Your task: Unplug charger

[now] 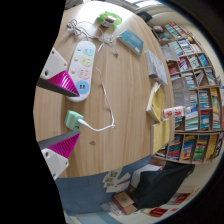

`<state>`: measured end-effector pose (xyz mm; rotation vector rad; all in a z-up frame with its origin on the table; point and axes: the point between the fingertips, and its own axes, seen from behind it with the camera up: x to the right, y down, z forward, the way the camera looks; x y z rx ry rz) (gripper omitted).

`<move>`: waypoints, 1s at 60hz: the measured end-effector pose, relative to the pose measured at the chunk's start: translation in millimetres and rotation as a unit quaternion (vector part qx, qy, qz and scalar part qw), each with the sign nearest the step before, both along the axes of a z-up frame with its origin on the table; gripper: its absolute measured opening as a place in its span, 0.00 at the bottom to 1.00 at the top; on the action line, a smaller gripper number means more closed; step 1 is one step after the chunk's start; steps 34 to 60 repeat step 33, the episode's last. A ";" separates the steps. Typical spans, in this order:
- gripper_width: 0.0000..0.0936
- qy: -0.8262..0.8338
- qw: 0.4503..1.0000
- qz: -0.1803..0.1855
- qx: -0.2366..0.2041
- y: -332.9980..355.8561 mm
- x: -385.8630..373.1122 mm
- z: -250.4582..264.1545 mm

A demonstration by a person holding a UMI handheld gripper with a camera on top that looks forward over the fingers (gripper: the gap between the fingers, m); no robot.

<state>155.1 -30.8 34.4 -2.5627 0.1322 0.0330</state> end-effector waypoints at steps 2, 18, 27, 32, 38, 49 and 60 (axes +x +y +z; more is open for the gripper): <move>0.84 -0.004 1.000 0.002 -0.001 -3.6 -0.8 4.1; 0.90 -0.038 0.997 -0.045 0.051 -50.9 -4.7 67.1; 0.90 -0.013 0.990 -0.109 0.089 -98.3 -23.9 104.8; 0.89 -0.006 0.986 -0.133 0.102 -126.7 -32.7 118.0; 0.89 -0.006 0.985 -0.138 0.102 -132.1 -34.9 119.0; 0.89 -0.006 0.985 -0.138 0.102 -132.1 -34.9 119.0; 0.89 -0.006 0.985 -0.138 0.102 -132.1 -34.9 119.0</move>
